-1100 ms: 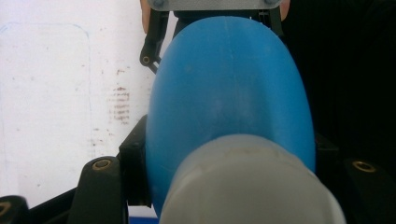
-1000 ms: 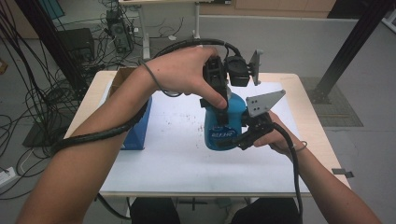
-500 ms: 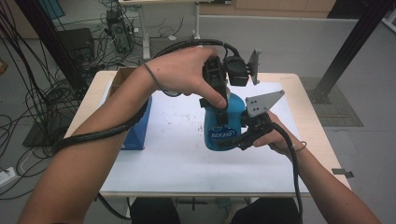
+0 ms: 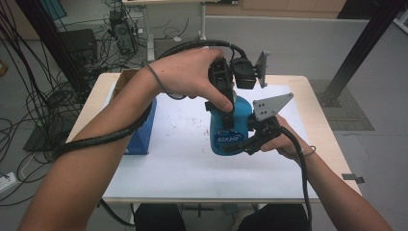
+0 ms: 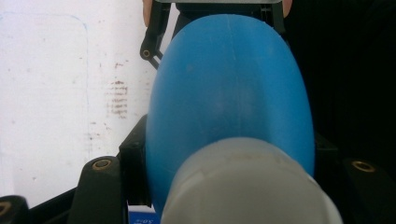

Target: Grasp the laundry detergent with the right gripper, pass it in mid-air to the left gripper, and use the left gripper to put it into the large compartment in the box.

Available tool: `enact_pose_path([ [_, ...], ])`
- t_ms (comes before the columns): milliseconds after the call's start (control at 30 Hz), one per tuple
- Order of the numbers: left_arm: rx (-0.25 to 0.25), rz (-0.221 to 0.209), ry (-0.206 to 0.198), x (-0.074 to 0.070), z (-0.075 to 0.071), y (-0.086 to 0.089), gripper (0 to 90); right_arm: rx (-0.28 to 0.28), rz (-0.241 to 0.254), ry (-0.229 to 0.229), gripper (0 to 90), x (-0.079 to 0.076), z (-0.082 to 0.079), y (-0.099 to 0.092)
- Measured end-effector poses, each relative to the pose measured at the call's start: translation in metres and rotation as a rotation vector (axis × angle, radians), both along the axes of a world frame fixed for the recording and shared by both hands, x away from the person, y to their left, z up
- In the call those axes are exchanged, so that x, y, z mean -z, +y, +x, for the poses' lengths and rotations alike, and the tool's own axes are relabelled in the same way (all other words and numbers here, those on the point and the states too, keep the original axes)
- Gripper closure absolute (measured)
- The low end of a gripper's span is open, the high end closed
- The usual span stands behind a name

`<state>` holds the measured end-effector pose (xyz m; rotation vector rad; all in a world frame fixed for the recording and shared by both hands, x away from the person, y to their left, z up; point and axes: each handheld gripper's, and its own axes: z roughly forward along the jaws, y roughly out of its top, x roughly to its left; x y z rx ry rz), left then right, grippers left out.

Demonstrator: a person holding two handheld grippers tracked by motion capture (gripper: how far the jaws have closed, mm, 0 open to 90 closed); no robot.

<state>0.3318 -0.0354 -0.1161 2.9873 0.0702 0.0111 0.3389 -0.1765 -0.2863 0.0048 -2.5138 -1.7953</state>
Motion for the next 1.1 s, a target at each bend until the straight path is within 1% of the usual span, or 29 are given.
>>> enact_pose_path([
  [400,0.000,0.003,-0.005,-0.0017,-0.0006,0.0007,37.9,-0.001,0.002,-0.004,40.7,-0.0016,0.0002,0.0007],
  [1100,-0.009,-0.008,0.000,-0.0001,0.0015,0.0041,37.9,-0.003,0.001,0.001,40.7,-0.0006,0.0018,0.0031],
])
